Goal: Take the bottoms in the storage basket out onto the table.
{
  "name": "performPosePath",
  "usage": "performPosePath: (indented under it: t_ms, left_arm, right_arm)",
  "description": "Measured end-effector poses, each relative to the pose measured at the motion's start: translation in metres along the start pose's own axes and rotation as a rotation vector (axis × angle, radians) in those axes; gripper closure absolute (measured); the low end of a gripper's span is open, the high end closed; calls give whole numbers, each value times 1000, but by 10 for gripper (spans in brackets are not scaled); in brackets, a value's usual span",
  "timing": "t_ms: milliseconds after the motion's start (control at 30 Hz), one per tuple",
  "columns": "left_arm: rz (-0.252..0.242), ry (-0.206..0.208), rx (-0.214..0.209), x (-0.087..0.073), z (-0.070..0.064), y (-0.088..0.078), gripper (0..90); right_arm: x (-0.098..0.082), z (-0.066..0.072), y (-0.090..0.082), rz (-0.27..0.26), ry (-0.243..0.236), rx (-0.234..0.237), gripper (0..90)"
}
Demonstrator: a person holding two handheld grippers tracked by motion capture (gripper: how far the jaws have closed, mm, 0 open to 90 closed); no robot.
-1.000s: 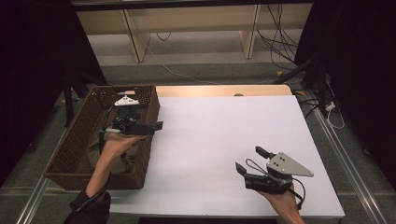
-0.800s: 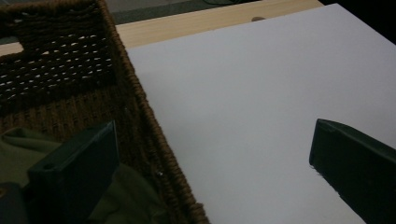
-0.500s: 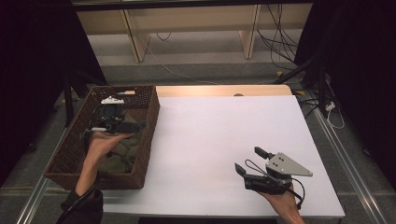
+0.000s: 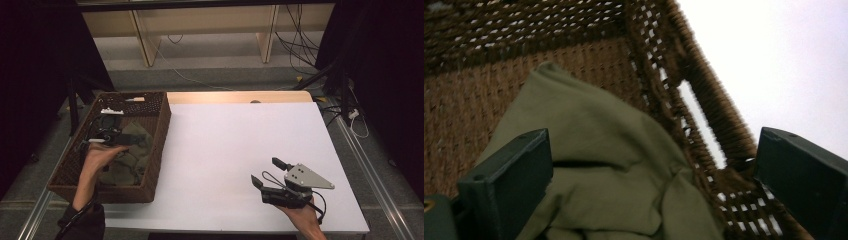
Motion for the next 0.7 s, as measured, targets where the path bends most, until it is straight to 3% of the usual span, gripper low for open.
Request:
performPosePath:
  t_ms: [200, 300, 467, 533, 700]
  left_arm:
    - [40, -26, 8, -5, 8, 6, 24]
    - [78, -19, 31, -8, 9, 10, 24]
    - [117, -22, 31, -10, 10, 15, 24]
    - [156, 0, 64, -12, 9, 20, 24]
    - [191, -14, 52, -16, 12, 26, 24]
  right_arm:
    - [0, 0, 0, 3, -1, 1, 171]
    - [0, 0, 0, 2, -3, -2, 172]
    - [0, 0, 0, 2, -2, -1, 173]
    - [-1, 0, 0, 5, -4, -1, 173]
    - [-1, 1, 1, 7, -8, -1, 173]
Point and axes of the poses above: each handheld gripper's, and its own axes: y roughly forward along the jaws, x roughly out of its top, z roughly to its left, the point moved 1 cm from there along y, roughly forward along the jaws
